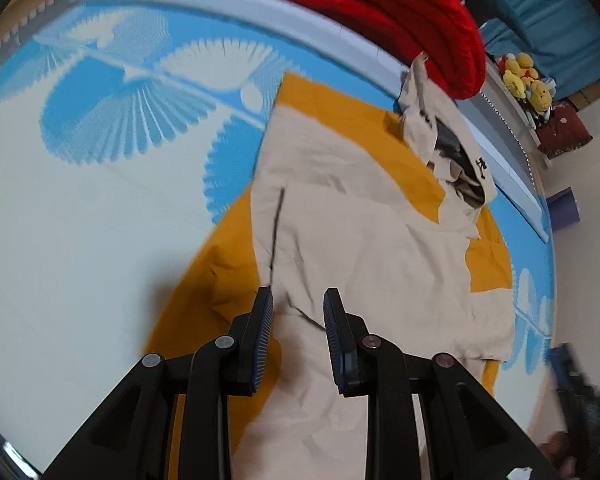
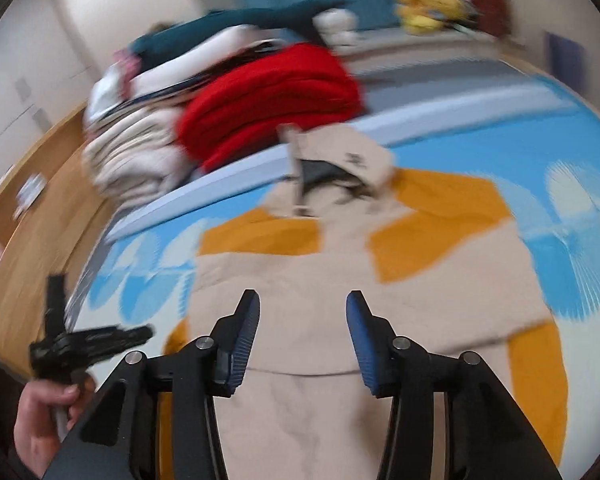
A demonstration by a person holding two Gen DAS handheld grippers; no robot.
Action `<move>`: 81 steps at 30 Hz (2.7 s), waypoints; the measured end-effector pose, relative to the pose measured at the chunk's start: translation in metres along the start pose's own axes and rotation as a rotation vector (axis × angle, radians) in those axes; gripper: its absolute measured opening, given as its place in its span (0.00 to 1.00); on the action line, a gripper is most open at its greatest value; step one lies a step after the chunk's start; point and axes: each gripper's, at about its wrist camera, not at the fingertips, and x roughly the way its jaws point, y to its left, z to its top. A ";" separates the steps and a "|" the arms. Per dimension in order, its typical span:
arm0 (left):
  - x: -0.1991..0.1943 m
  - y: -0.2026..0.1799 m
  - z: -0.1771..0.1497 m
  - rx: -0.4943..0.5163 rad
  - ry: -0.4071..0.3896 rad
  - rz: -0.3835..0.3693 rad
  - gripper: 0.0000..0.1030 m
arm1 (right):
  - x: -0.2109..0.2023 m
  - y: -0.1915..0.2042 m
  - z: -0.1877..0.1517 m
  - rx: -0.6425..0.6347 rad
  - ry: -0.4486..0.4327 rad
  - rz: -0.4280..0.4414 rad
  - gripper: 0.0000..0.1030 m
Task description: Fold large clothes
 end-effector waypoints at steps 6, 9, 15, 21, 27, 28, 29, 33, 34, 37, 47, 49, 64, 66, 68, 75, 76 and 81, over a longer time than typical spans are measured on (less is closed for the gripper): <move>0.049 0.014 0.003 -0.063 0.108 0.025 0.22 | 0.065 -0.084 -0.010 0.280 0.185 -0.104 0.46; 0.066 0.022 0.003 -0.111 0.130 0.000 0.22 | 0.088 -0.124 -0.017 0.395 0.241 -0.128 0.46; 0.088 0.022 0.002 -0.121 0.164 0.000 0.24 | 0.113 -0.184 -0.031 0.589 0.284 -0.149 0.46; 0.059 0.001 0.006 -0.021 0.074 0.029 0.02 | 0.117 -0.194 -0.029 0.636 0.269 -0.133 0.42; 0.006 -0.015 0.021 0.059 -0.164 0.070 0.04 | 0.113 -0.181 -0.026 0.630 0.256 -0.100 0.10; 0.013 -0.007 0.022 0.032 -0.149 0.121 0.04 | 0.113 -0.178 -0.025 0.619 0.261 -0.106 0.10; 0.019 -0.001 0.023 0.013 -0.123 0.150 0.04 | 0.110 -0.174 -0.025 0.600 0.265 -0.132 0.11; 0.024 0.011 0.022 -0.068 -0.081 0.126 0.12 | 0.082 -0.157 -0.014 0.495 0.191 -0.264 0.12; 0.023 0.005 0.021 -0.042 -0.093 0.125 0.14 | 0.072 -0.149 -0.008 0.440 0.140 -0.294 0.12; 0.036 -0.017 0.015 0.057 -0.089 0.125 0.24 | 0.061 -0.129 0.007 0.287 0.043 -0.292 0.28; 0.063 -0.028 0.010 0.107 0.006 0.179 0.30 | 0.108 -0.159 -0.008 0.312 0.276 -0.315 0.40; 0.067 -0.030 0.009 0.130 0.008 0.209 0.33 | 0.100 -0.147 0.000 0.263 0.230 -0.300 0.40; 0.003 -0.085 -0.013 0.303 -0.232 0.288 0.40 | 0.023 -0.055 0.030 -0.181 -0.101 -0.405 0.41; -0.003 -0.093 -0.020 0.331 -0.250 0.302 0.40 | 0.012 -0.049 0.029 -0.199 -0.120 -0.394 0.41; -0.004 -0.096 -0.022 0.344 -0.258 0.299 0.40 | 0.004 -0.045 0.028 -0.201 -0.126 -0.399 0.41; -0.019 -0.110 -0.032 0.354 -0.284 0.289 0.40 | -0.019 -0.043 0.029 -0.186 -0.136 -0.393 0.41; -0.021 -0.112 -0.032 0.353 -0.286 0.286 0.40 | -0.021 -0.043 0.029 -0.185 -0.136 -0.392 0.41; -0.036 -0.124 -0.033 0.328 -0.330 0.256 0.40 | -0.027 -0.044 0.032 -0.158 -0.131 -0.378 0.41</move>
